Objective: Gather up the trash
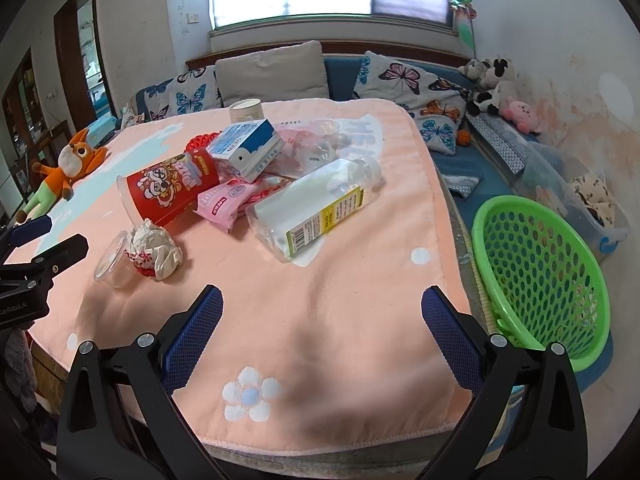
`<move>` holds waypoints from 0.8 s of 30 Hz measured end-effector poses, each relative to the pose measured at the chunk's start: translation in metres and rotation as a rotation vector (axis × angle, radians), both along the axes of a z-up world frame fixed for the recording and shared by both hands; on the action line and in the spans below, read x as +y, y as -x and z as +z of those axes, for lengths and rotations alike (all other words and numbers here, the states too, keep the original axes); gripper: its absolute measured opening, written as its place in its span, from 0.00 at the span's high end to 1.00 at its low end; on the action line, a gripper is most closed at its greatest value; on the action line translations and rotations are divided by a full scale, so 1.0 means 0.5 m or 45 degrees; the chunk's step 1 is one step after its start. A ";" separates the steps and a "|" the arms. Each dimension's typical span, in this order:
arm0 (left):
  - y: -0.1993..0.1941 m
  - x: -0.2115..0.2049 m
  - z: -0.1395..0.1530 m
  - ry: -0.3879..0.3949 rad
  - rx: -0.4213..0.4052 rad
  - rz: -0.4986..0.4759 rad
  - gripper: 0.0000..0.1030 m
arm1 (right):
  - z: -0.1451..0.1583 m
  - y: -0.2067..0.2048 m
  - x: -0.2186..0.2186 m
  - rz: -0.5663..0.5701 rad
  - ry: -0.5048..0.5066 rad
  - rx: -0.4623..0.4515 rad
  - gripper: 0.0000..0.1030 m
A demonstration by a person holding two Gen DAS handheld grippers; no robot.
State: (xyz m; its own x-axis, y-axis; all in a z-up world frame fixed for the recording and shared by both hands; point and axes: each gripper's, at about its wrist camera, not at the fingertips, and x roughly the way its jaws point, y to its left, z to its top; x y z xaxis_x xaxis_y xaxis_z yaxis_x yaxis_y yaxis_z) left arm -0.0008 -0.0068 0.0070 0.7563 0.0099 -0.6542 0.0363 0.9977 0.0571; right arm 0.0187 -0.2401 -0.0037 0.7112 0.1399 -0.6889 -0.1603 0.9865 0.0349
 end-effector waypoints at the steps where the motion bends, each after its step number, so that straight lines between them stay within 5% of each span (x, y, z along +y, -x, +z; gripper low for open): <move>1: -0.002 0.001 0.000 0.000 0.002 0.000 0.06 | -0.001 0.001 0.000 0.000 0.001 -0.002 0.04; 24: -0.030 0.020 -0.013 -0.008 0.025 -0.009 0.06 | -0.005 -0.014 -0.003 -0.003 0.002 0.006 0.04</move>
State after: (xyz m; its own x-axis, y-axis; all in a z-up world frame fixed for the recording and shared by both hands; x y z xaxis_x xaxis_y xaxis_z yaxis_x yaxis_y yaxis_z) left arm 0.0141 0.0033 0.0007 0.7431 0.0085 -0.6691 0.0446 0.9971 0.0622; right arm 0.0258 -0.2418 -0.0061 0.7081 0.1371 -0.6927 -0.1579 0.9869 0.0339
